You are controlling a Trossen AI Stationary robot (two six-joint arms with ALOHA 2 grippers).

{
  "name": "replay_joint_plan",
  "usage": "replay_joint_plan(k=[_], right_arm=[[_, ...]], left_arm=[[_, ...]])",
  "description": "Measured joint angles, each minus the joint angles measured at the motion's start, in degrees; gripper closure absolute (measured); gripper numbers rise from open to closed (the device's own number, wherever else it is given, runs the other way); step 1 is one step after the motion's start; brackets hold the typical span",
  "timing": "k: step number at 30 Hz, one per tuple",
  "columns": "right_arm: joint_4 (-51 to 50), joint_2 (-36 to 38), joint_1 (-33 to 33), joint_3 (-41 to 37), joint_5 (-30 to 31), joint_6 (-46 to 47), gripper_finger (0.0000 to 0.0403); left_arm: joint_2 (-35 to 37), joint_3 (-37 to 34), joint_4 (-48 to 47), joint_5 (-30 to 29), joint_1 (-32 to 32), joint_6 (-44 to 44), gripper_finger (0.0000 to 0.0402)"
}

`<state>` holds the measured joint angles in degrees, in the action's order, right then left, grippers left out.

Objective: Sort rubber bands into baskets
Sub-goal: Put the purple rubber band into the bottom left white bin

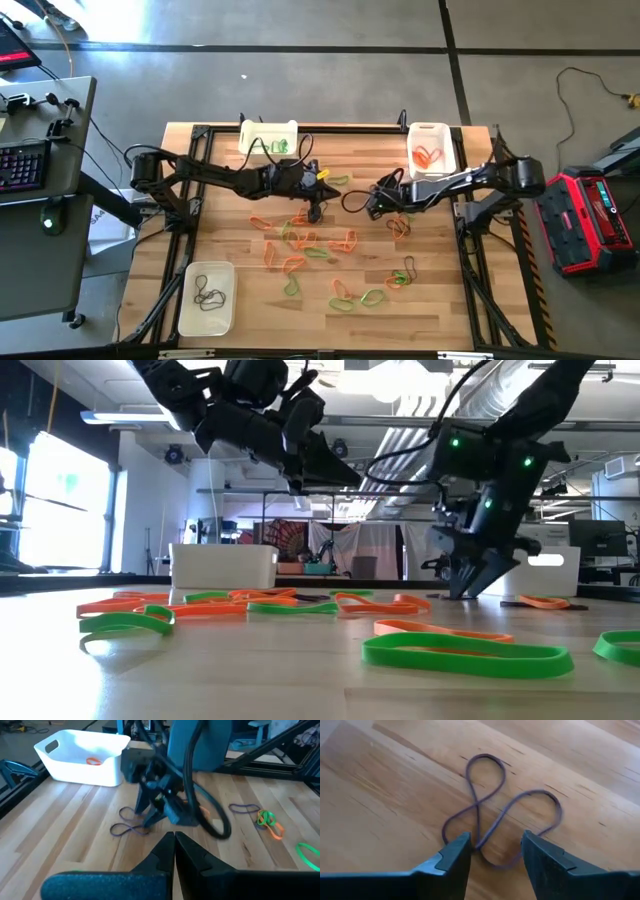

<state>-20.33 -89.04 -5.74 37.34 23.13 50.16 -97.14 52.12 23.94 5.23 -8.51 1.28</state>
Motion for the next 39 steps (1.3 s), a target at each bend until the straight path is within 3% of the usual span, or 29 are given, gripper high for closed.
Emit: replay_joint_plan(k=[5, 12, 19, 27, 33, 39], right_arm=[[2.57, -1.94, 0.03, 0.13, 0.25, -2.37, 0.0263], [4.67, -1.01, 0.05, 0.15, -1.27, -6.63, 0.0391], [8.14, 1.49, 2.24, 3.72, -2.40, -12.38, 0.0397], [15.23, 1.95, 6.84, 10.26, -2.47, -21.26, 0.0402], [17.33, 1.95, 10.21, 13.93, -2.38, -26.48, 0.0402], [17.61, 1.95, 12.69, 15.92, -2.34, -29.31, 0.0402]], left_arm=[[0.00, -0.03, 0.07, -0.23, 0.84, 0.11, 0.0397], [0.00, -7.81, 13.70, -0.33, 1.90, 2.92, 0.0401], [0.00, -15.12, 21.29, -0.40, 1.90, 4.61, 0.0401], [0.00, -15.39, 20.58, -1.07, 2.73, 6.07, 0.0393], [0.00, -14.26, 20.59, -1.70, 5.35, 6.15, 0.0332], [0.00, -14.03, 20.55, -11.73, 7.72, 5.95, 0.0260]])
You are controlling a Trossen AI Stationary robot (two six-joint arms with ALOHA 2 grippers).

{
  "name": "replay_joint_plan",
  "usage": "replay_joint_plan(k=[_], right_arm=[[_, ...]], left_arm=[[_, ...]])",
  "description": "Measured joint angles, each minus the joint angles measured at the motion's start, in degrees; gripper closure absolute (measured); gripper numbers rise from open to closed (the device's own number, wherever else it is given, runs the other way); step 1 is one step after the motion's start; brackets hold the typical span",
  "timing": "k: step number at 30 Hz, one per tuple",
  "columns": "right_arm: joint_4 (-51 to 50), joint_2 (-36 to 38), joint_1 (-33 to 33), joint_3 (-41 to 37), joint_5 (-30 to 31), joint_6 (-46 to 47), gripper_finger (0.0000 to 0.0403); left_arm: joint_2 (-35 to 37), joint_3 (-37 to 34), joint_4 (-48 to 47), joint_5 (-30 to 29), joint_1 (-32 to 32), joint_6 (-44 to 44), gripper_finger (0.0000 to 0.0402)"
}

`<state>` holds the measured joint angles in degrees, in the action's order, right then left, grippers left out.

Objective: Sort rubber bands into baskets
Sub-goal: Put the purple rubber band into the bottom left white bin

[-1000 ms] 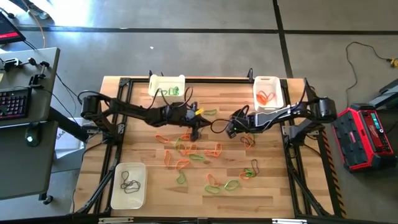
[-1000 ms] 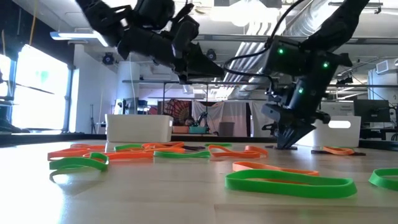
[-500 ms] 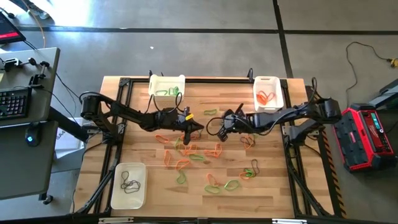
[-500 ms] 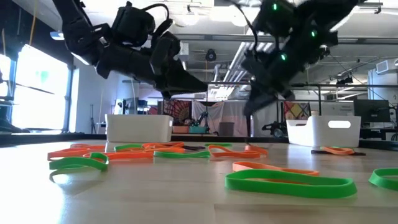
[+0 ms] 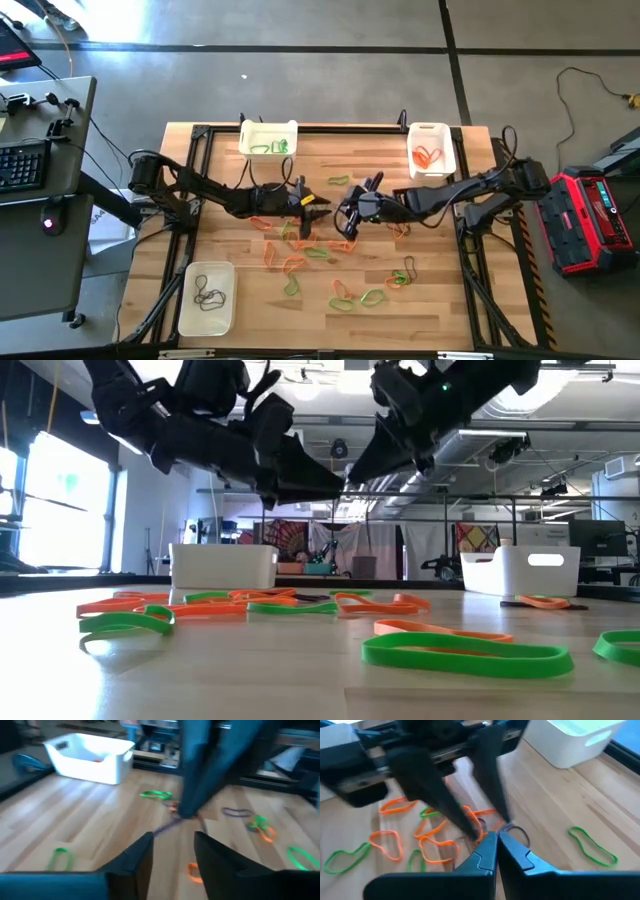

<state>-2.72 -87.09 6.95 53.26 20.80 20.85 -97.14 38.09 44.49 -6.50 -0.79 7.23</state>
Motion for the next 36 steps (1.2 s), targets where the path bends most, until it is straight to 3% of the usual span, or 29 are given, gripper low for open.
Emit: replay_joint_plan(k=[6, 13, 18, 24, 26, 36], right_arm=[[0.61, 0.04, 1.40, 0.37, 0.00, -1.04, 0.0403], [0.88, 0.04, 2.50, 0.37, 0.02, -1.85, 0.0403], [0.92, 0.04, 3.17, 0.37, 0.04, -2.54, 0.0403], [1.22, 0.11, 3.64, 0.37, 0.18, -2.95, 0.0398], [1.08, 0.11, 3.62, 0.37, 0.18, -3.13, 0.0387], [0.85, 0.09, 3.62, 0.37, 4.29, -3.37, 0.0265]], left_arm=[[0.00, 0.00, -0.04, -2.45, 1.57, -0.43, 0.0226], [0.00, 0.00, 0.28, -3.56, 3.51, -3.40, 0.0232], [0.00, 0.81, 0.13, -3.56, 4.41, -4.73, 0.0277], [0.00, 2.85, -2.13, -3.18, 5.01, -7.50, 0.0374], [0.00, 3.44, -3.57, -3.19, 5.02, -7.43, 0.0394], [2.49, 3.74, -9.75, -3.32, 4.98, -7.45, 0.0400]])
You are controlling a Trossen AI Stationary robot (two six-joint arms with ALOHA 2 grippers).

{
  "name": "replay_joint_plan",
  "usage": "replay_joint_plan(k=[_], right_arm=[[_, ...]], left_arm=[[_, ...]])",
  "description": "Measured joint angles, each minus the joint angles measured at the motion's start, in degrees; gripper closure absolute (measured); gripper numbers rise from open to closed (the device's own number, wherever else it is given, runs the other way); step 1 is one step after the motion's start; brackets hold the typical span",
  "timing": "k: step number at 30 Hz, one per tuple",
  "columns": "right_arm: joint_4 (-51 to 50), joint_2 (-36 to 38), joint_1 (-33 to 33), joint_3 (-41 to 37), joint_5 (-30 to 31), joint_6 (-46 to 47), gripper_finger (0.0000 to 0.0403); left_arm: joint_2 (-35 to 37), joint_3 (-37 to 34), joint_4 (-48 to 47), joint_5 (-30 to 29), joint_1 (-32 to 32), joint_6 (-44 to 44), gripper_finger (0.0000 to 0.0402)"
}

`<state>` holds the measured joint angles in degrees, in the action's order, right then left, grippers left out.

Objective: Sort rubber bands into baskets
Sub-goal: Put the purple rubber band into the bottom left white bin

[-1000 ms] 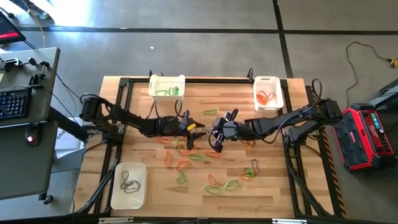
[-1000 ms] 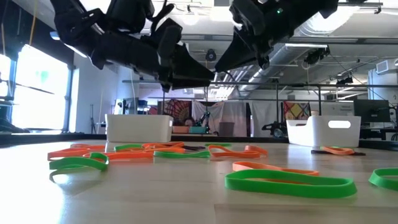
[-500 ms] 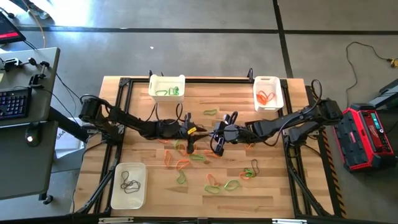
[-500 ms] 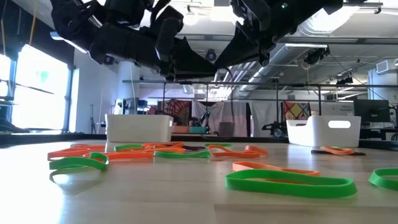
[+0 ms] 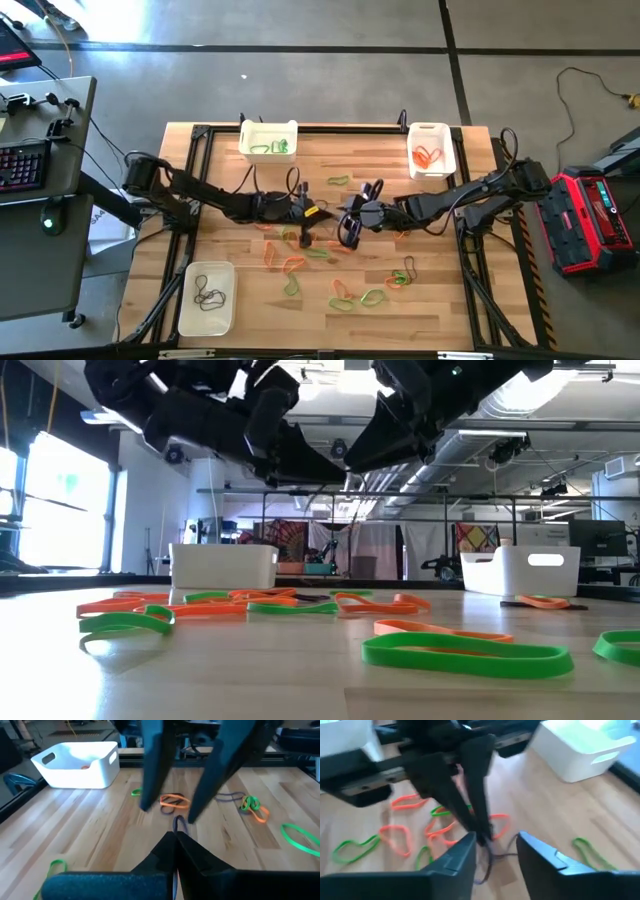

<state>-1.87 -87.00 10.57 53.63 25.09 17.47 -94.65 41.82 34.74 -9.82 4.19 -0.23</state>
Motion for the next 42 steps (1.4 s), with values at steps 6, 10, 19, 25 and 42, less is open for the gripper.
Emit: replay_joint_plan(k=[6, 10, 19, 25, 42], right_arm=[[0.42, 0.66, -0.02, 0.00, 5.44, -0.31, 0.0235], [0.41, 0.98, 0.00, 0.00, 5.94, -1.51, 0.0233], [-0.47, 0.98, 0.00, -0.02, 6.43, -1.01, 0.0233], [-0.53, 0.98, 0.00, -0.02, 6.44, -0.91, 0.0233], [-1.01, 0.98, -0.17, -0.02, 6.51, -0.83, 0.0233]], left_arm=[[6.95, 0.00, -11.17, 1.83, 0.40, -1.00, 0.0401], [13.72, 0.00, -20.26, 6.93, 2.45, -1.46, 0.0401], [28.02, 0.00, -38.93, 13.01, 11.24, 5.56, 0.0401], [34.43, -0.02, -47.08, 16.60, 19.31, 11.83, 0.0401], [39.65, -0.04, -68.78, 20.28, 40.33, 53.54, 0.0401]])
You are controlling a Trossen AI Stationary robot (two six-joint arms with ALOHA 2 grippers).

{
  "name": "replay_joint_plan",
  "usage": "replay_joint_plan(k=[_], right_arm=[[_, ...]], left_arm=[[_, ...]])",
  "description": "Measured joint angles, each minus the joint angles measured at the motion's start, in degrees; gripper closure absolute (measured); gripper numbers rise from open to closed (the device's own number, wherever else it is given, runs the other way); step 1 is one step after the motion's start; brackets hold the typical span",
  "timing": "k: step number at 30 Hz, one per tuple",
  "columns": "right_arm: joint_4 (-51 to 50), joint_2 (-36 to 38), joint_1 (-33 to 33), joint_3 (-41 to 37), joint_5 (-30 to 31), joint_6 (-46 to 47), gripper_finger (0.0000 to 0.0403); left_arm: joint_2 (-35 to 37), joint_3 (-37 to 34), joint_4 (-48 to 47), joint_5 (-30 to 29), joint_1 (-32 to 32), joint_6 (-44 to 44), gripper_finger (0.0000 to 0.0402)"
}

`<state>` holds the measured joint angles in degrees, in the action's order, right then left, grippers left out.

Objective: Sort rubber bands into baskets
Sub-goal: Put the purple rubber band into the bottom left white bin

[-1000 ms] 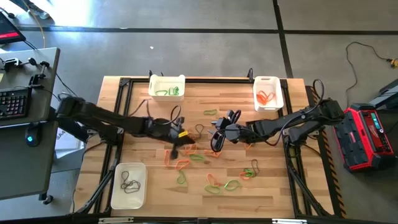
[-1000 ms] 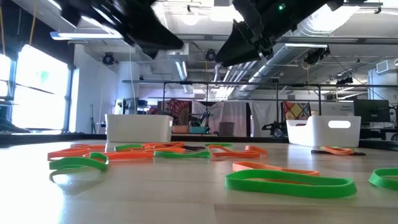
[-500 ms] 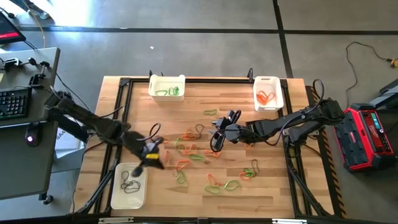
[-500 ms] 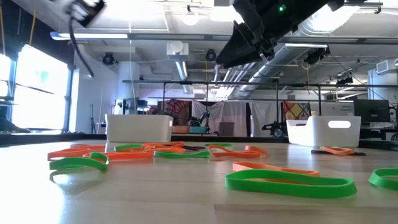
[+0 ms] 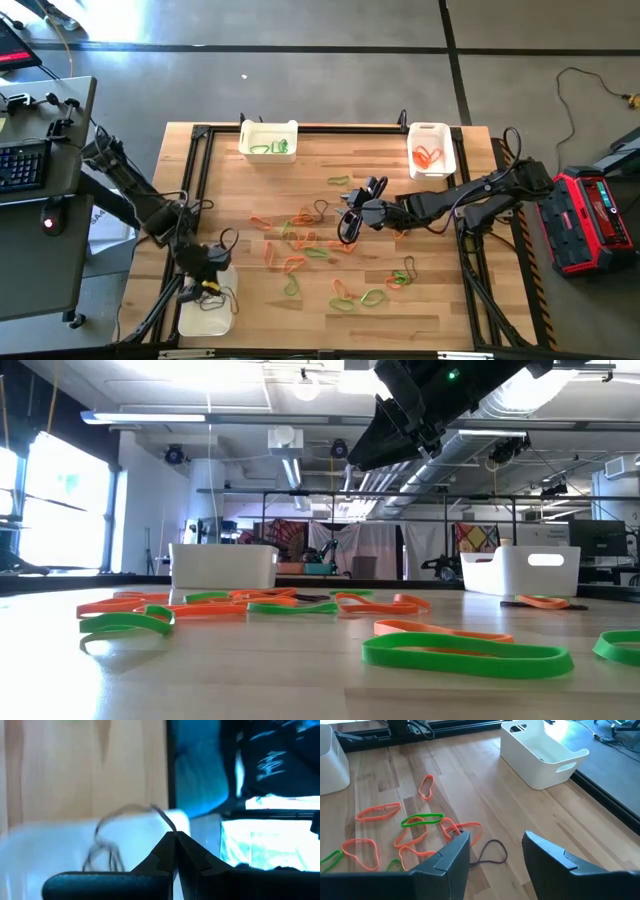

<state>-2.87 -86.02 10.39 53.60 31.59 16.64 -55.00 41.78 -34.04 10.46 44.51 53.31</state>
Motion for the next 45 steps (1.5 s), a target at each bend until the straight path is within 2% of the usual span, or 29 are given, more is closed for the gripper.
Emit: replay_joint_plan(k=[5, 17, 23, 29, 36, 45], right_arm=[[-0.02, 0.00, 0.00, 0.00, 0.02, 0.00, 0.0233], [-0.03, -0.02, 0.00, 0.00, 0.02, 0.00, 0.0233], [-0.04, -0.02, 0.00, 0.00, 0.02, 0.00, 0.0233], [-0.09, -0.02, -0.36, 0.00, 0.02, 0.00, 0.0233], [-0.28, -0.02, -0.80, 0.00, -0.19, -0.07, 0.0233], [-0.76, -0.02, -0.76, 0.00, -0.40, -0.17, 0.0233]], left_arm=[[0.00, 0.00, -6.61, 0.00, 3.74, 7.55, 0.0401], [2.34, 0.00, -11.95, 1.38, 10.11, 16.42, 0.0401], [4.31, 0.00, -12.72, -1.61, 11.94, 19.54, 0.0401], [3.23, 0.00, -12.50, -6.79, 11.09, 18.44, 0.0401], [-1.53, -1.54, -11.52, -9.19, 8.58, 20.35, 0.0399], [-7.35, -2.51, -8.29, -8.25, 5.64, 22.63, 0.0339]])
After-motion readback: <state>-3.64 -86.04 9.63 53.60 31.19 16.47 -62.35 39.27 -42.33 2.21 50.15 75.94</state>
